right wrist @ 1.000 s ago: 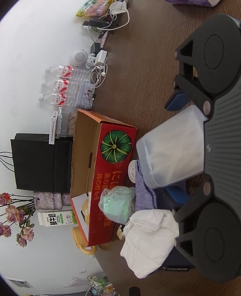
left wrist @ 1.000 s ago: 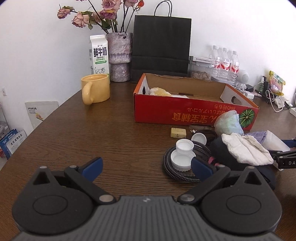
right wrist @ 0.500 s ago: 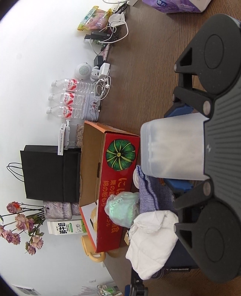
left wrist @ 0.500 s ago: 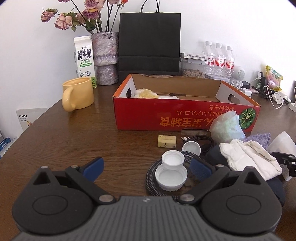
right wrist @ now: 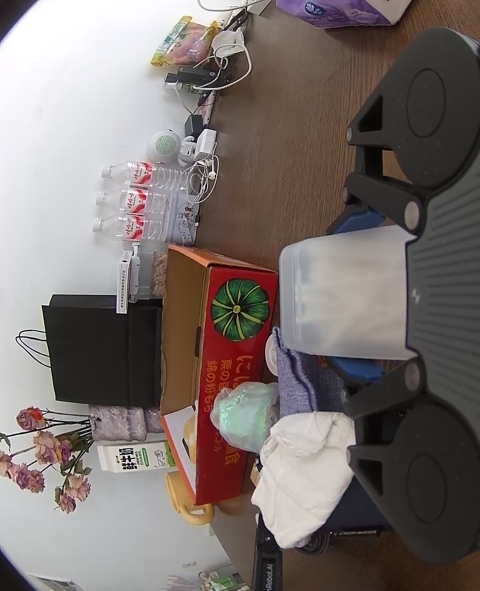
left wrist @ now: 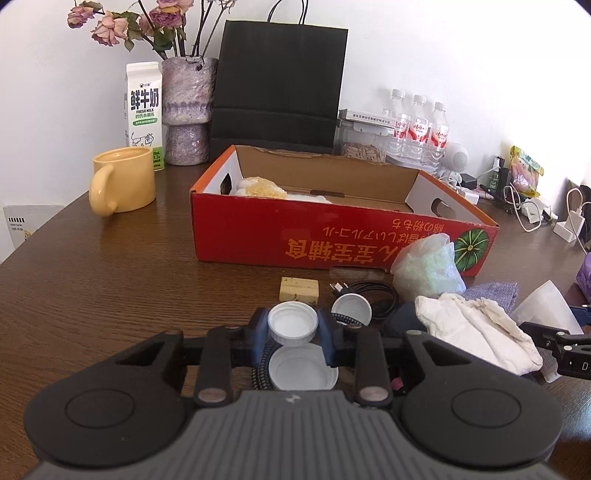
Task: Organize objects
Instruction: 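Grasp the translucent plastic container with the right gripper while the left gripper grasps a white cap, then carry the container and cap toward the red box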
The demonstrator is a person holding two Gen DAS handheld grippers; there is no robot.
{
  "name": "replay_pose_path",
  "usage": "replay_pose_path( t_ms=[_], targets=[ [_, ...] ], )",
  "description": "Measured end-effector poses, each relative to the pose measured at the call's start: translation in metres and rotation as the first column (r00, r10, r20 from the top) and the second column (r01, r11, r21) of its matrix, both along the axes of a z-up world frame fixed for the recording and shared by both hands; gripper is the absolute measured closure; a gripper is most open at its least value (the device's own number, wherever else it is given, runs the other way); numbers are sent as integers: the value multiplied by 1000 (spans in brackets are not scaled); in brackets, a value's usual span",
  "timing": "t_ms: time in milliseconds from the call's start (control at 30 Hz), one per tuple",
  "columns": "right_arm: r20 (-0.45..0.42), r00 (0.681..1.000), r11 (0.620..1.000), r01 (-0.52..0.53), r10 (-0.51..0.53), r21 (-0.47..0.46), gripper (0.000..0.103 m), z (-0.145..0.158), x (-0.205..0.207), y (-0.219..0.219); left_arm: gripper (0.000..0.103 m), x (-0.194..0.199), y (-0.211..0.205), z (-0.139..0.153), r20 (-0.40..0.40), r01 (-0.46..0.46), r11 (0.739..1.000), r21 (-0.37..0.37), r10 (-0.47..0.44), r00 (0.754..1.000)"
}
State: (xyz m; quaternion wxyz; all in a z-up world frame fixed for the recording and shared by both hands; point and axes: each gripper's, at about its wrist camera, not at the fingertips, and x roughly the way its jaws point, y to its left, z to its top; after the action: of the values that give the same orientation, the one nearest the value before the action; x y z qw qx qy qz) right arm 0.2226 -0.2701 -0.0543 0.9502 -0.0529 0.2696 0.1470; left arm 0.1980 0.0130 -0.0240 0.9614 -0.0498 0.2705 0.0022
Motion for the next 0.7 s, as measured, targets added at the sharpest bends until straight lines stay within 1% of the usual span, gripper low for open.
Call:
replay_pose_path(
  t_ms=[200, 333, 433, 700],
  targets=[
    [24, 1000, 1000, 18, -19, 22, 38, 2, -5, -4, 73, -10, 0, 5, 25, -17, 1000, 7, 17, 1000],
    [57, 998, 999, 31, -32, 34, 39, 4, -11, -6, 73, -15, 3, 9, 40, -16, 1000, -6, 16, 999],
    [67, 997, 999, 26, -30, 46, 39, 7, -13, -6, 73, -19, 3, 13, 54, -15, 1000, -8, 16, 998],
    [103, 994, 996, 25, -33, 83, 39, 19, -12, -5, 73, -21, 3, 29, 101, -21, 1000, -11, 22, 995]
  ],
)
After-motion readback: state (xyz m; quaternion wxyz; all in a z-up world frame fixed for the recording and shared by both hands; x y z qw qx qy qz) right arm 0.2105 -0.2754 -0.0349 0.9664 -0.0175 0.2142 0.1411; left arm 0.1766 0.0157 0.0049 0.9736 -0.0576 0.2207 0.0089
